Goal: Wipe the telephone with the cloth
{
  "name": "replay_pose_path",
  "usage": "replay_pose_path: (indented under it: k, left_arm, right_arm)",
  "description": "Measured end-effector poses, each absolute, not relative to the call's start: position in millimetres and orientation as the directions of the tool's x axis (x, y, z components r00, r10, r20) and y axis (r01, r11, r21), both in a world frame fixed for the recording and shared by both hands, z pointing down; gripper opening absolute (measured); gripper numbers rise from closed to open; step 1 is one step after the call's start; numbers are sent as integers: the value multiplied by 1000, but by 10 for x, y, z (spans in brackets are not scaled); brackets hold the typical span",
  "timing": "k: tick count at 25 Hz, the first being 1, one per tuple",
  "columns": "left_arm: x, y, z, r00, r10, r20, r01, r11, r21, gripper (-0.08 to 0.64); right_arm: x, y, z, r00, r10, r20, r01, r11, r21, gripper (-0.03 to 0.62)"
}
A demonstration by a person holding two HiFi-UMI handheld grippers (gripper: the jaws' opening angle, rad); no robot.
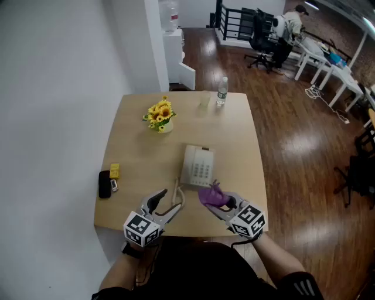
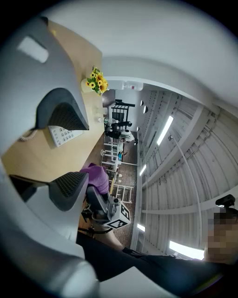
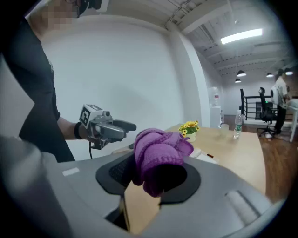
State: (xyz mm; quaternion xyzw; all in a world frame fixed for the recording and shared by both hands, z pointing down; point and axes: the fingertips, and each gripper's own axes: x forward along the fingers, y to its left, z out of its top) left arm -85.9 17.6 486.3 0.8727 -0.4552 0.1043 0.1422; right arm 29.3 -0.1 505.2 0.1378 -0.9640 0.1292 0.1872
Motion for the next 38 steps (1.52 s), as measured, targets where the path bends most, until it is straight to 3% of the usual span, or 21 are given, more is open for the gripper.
replay_pose_path:
  k: [10,19,28,38]
  left_arm:
    - [-1179,-535,5160,584,-728,359,-810,-547,210,276]
    - [-1480,-817,5461,588,-703,400,-807,-543,233,276]
    - [-1639,-899,5612,595,-687,417,-802,-536,263,276]
    - [-1577,-1051,5654,611,-668,425,-790,-552,268,276]
  right_arm:
    - [-564,-1780,5716,-779,-236,581,-344,936,-80,153]
    - [-1000,-2738,6534,-631,-255,733,-388,922,-13,153]
    - [-1185,-2680,6808,-566,-233,791,-258,961,98,150]
    - [-1182,-1793,6869,-613,-195,765,-141,980,137,150]
